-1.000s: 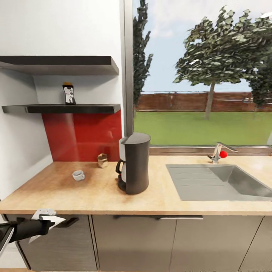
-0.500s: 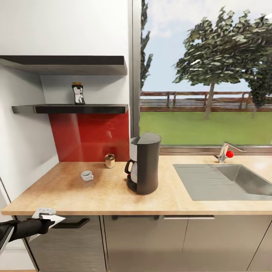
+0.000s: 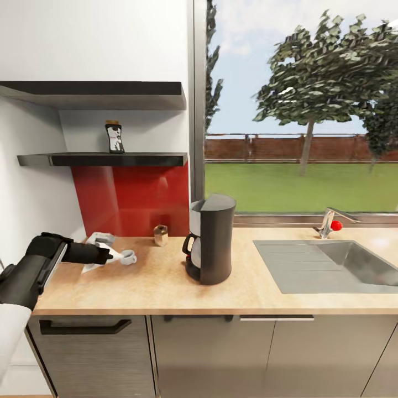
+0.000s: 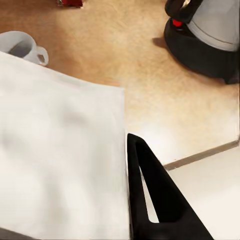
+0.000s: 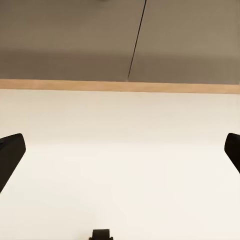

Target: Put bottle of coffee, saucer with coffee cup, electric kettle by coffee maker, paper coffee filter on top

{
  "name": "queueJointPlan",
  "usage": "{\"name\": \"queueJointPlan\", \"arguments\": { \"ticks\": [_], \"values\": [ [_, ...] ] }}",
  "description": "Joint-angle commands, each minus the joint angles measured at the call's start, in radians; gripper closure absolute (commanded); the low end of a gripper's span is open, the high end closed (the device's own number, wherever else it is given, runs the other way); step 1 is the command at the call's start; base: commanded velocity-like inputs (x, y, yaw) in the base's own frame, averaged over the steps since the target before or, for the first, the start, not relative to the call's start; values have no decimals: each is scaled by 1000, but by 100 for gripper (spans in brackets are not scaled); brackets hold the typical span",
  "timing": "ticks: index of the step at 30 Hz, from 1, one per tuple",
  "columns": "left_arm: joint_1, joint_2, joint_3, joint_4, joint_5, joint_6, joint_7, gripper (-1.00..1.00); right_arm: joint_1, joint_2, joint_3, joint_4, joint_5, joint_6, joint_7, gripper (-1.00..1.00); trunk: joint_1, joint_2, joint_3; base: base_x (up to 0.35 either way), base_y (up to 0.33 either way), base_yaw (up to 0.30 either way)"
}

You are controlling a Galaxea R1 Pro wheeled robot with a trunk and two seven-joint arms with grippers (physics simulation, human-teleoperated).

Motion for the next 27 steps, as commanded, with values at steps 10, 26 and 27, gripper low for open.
{"name": "queueJointPlan", "arguments": {
  "ticks": [10,26,27],
  "values": [
    [-217,-18,-131,257,-18,7,-11,100,0,0,-2,0,1,-3,0,-100,0,-1,-1,0,0,0],
    [-696,-335,-508,775,-73,5,-11,100,0,0,-1,1,1,-3,0,-100,0,-1,-1,0,0,0],
    [-715,-346,-526,781,-83,5,-11,100,0,0,-1,1,1,-3,0,-100,0,-1,-1,0,0,0]
  ]
}}
